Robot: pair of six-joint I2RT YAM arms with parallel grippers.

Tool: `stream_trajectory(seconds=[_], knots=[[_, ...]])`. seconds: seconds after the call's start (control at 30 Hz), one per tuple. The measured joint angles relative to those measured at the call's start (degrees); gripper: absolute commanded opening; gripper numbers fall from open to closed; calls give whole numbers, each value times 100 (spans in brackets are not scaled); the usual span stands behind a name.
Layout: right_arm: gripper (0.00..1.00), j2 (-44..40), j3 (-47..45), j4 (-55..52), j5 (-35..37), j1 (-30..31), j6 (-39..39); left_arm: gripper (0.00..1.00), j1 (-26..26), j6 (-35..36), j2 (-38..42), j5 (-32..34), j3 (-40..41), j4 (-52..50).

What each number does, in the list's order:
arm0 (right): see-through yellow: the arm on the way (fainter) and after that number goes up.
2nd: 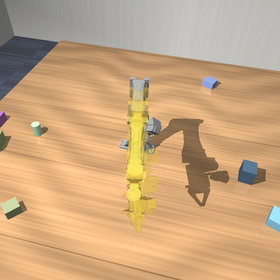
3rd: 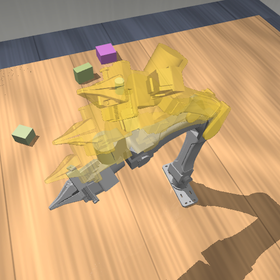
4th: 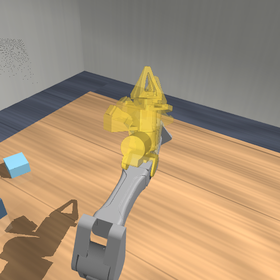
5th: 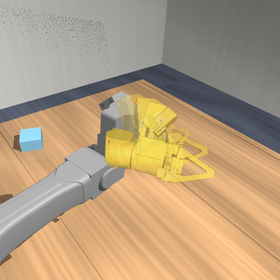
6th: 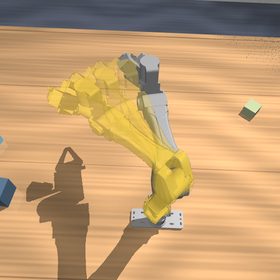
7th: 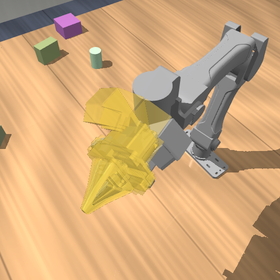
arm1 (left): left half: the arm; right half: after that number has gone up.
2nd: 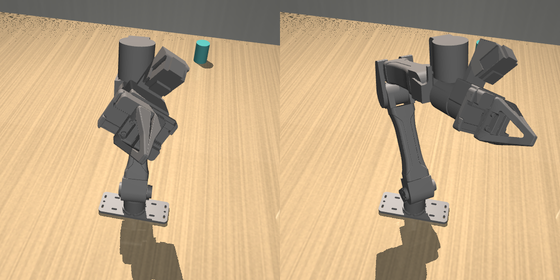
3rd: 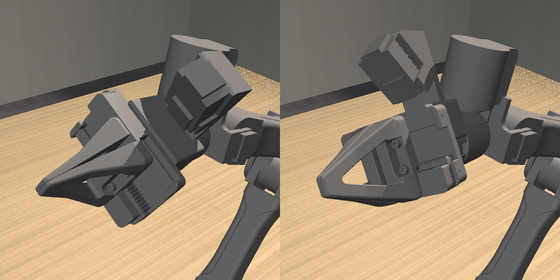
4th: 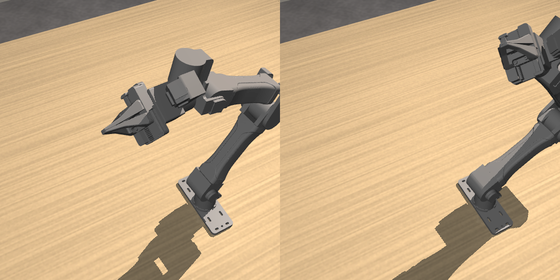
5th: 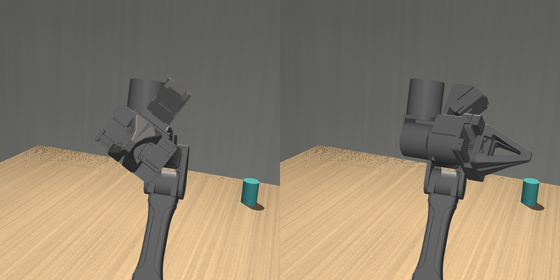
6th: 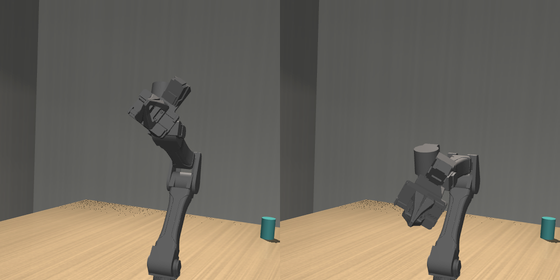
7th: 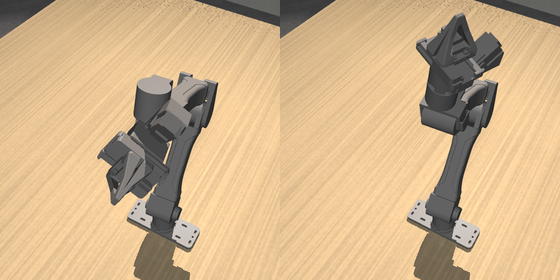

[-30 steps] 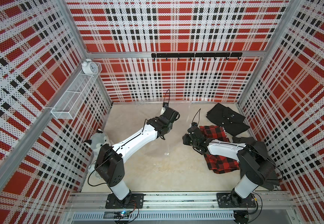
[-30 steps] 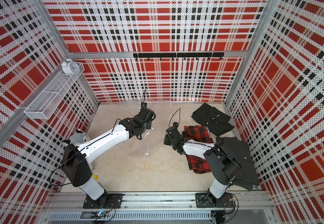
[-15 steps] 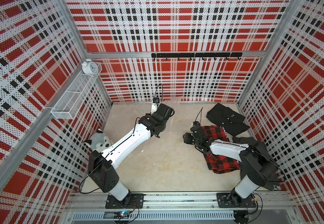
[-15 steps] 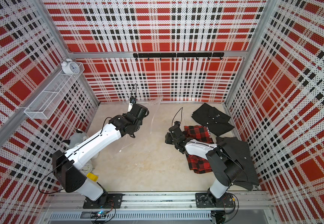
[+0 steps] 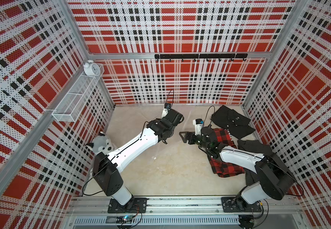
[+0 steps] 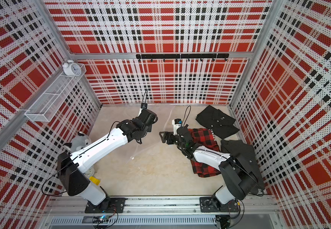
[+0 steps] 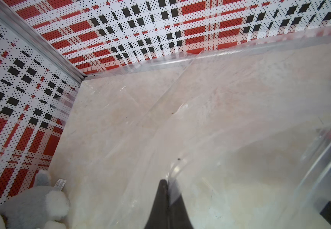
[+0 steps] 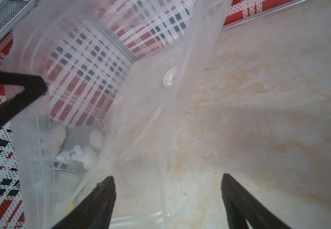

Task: Place the folded shirt into the vacuum bag
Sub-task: Open the vacuum bag at the center of the board.

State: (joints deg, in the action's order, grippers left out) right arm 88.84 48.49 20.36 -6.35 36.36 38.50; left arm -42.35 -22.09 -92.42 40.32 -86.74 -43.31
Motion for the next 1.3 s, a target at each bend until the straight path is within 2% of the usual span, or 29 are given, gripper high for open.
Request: stream_trajectory(seconds=[0.07, 0.1, 0.2, 0.23, 0.33, 0.4, 0.47, 0.8, 0.9, 0.97, 1.03, 1.1, 1.27, 1.3], knots=[[80, 306, 479, -197, 181, 0, 24, 0, -24, 2, 0, -44, 0, 0], [73, 463, 704, -308, 289, 0, 39, 0, -31, 2, 0, -63, 0, 2], [38, 907, 1283, -835, 719, 0, 181, 0, -33, 2, 2, -107, 26, 31], [31, 1029, 1408, -1021, 887, 0, 254, 0, -15, 2, 11, -118, 66, 57], [18, 1110, 1429, -1357, 1185, 2, 348, 0, 66, 4, 52, -229, 313, 195], [16, 1106, 1399, -1432, 1261, 2, 367, 0, 136, 11, 105, -356, 544, 313], [16, 1095, 1399, -1462, 1266, 2, 367, 7, 216, 22, 131, -479, 754, 431], [18, 951, 1502, -1460, 957, 11, 358, 51, 345, 59, 153, -894, 1410, 925], [18, 885, 1504, -1471, 907, 4, 358, 55, 382, 61, 164, -953, 1510, 1019], [19, 826, 1504, -1473, 883, -24, 358, 54, 422, 61, 188, -977, 1596, 1067], [19, 767, 1499, -1471, 859, -55, 358, 43, 468, 61, 219, -984, 1687, 1086], [19, 697, 1467, -1471, 848, -90, 358, 26, 490, 33, 236, -944, 1746, 1075], [20, 660, 1419, -1620, 942, -247, 306, 1, 492, -55, 310, -625, 1696, 962], [20, 660, 1419, -1714, 999, -284, 282, 0, 490, -68, 315, -538, 1637, 901]])
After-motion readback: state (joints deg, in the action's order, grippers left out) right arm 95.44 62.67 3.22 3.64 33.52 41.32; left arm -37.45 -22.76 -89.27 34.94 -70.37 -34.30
